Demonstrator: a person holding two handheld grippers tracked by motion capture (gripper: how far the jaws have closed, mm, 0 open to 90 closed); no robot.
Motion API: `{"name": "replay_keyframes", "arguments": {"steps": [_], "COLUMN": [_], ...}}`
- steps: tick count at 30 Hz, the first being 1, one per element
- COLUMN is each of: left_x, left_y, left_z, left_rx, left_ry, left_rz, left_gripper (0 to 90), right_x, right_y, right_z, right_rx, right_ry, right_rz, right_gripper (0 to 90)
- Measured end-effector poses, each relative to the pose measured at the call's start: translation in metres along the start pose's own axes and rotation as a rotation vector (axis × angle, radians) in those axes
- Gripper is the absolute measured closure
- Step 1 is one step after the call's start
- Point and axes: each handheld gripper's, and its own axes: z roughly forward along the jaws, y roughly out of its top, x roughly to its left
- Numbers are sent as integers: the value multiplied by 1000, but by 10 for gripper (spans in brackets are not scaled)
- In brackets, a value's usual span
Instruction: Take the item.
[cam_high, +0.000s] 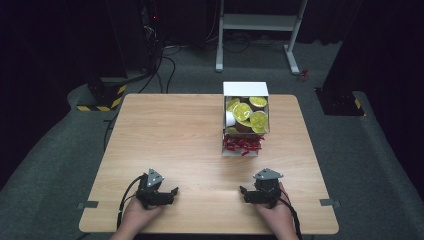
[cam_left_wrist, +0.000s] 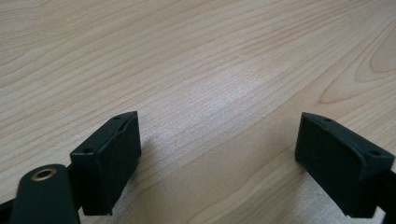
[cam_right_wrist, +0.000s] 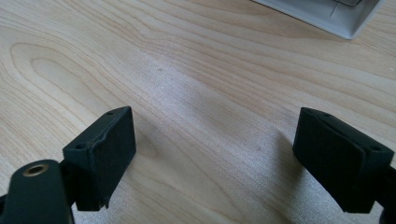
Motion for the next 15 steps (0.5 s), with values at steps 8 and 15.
{"name": "replay_keyframes", "arguments": {"steps": [8, 15], "left_x": [0, 1], "left_y": [0, 1], "left_z": [0, 0], "left_rx": [1, 9], "left_ry": [1, -6], "left_rz": [-2, 14], "left_gripper": [146, 143], "right_x": [0, 1], "right_y": [0, 0], "right_z": [0, 0], "right_rx": [1, 1], "right_ry": [-1, -3], "right_rz": [4, 4], "right_gripper": [129, 128]}}
